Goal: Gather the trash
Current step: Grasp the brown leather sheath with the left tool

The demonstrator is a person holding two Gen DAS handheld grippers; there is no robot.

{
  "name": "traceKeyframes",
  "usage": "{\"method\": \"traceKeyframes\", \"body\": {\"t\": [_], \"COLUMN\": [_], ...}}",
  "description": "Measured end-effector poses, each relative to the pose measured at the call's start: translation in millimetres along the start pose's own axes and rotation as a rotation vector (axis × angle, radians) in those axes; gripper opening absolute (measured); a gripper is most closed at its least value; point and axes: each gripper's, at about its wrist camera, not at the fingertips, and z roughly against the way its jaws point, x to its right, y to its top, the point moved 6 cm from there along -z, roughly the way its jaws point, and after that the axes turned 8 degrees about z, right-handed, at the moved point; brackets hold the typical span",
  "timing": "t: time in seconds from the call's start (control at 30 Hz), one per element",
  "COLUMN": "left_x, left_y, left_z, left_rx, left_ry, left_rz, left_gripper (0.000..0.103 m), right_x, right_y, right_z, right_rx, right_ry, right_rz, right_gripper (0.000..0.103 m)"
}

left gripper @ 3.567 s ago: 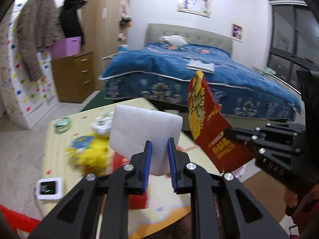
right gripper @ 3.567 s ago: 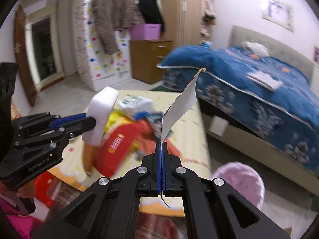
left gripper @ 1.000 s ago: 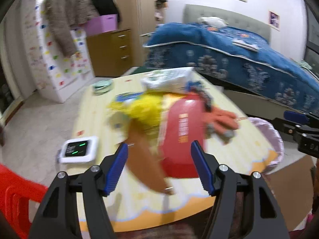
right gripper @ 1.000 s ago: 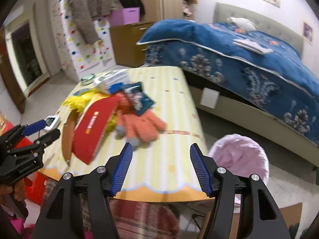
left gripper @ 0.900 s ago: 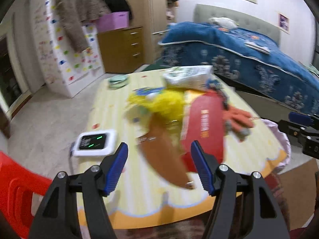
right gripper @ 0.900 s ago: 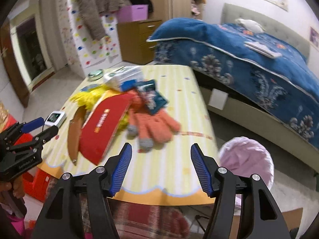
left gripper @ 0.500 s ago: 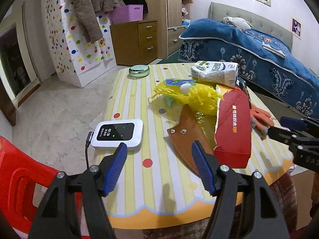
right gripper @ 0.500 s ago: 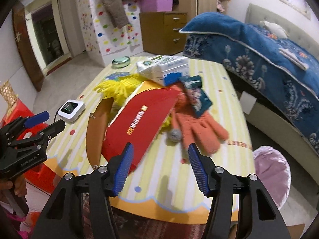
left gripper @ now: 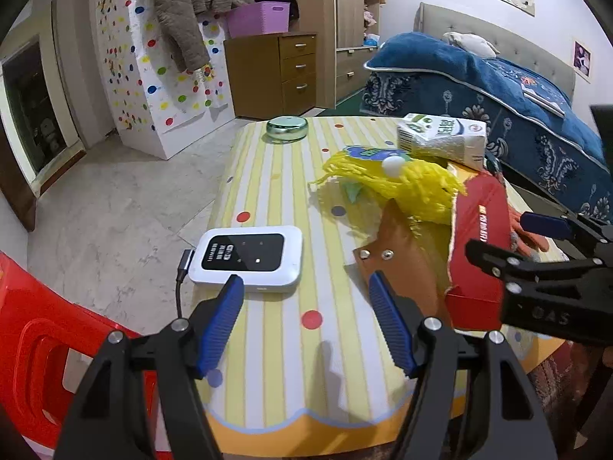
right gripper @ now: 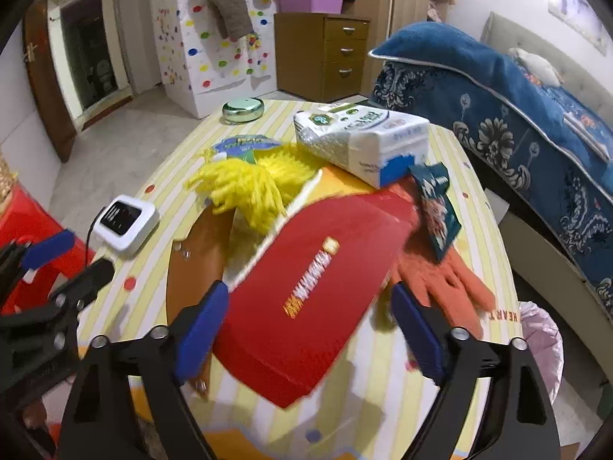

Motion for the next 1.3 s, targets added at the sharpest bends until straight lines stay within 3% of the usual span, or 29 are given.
{"method": "traceKeyframes", "body": {"t": [0.23,0.47,0.63,0.9,0.93,1.23,1.3], "left_x": [-1.1,13.3,33.2,56.1,56.5,71.3,70.3], "left_y": [0.7,-3.4,-3.6,-4.8,-4.7,-14.0,-12.5], "left_z": [-5.3,-8.0,-11.8,-22.9,-26.0,-55.8,-56.8], "left_rx": [-0.013,-0.03,-0.049,-0.094,-0.099,-0.216,-0.205], "left_ry": [-0.039,-0.078,-0.106,-0.14,-0.105,-0.078,-0.068], "left_rz": [0.001,-0.011,-0.021,-0.005,0.006,0.052,0.066], "left_gripper": [0.066,0.066,0.066,0.066,0.066,0.066,0.064], "right_x": [0.7,12.8,27.1,58.0,62.3,76.7,76.2], "right_y": [6.7,-9.3,-26.2,-35.9,-36.6,-44.6,-46.2], "right_z": [-22.9,-9.8,1.7,37.5,40.4,48.4,49.3], "right_rx": [-0.052,-0.082,-0.092,-0.018,-0.011,0.019,0.026], "right_ry": [-0.098,-0.144,-0.14,-0.095,-0.101,-0.086,-0.085], "right_rz": [-0.01,0.023,0.01,-0.093,-0.104,-0.147,-0.142], "right_gripper": [0.087,0.087,0.087,0.087,0.087,0.087,0.087]}}
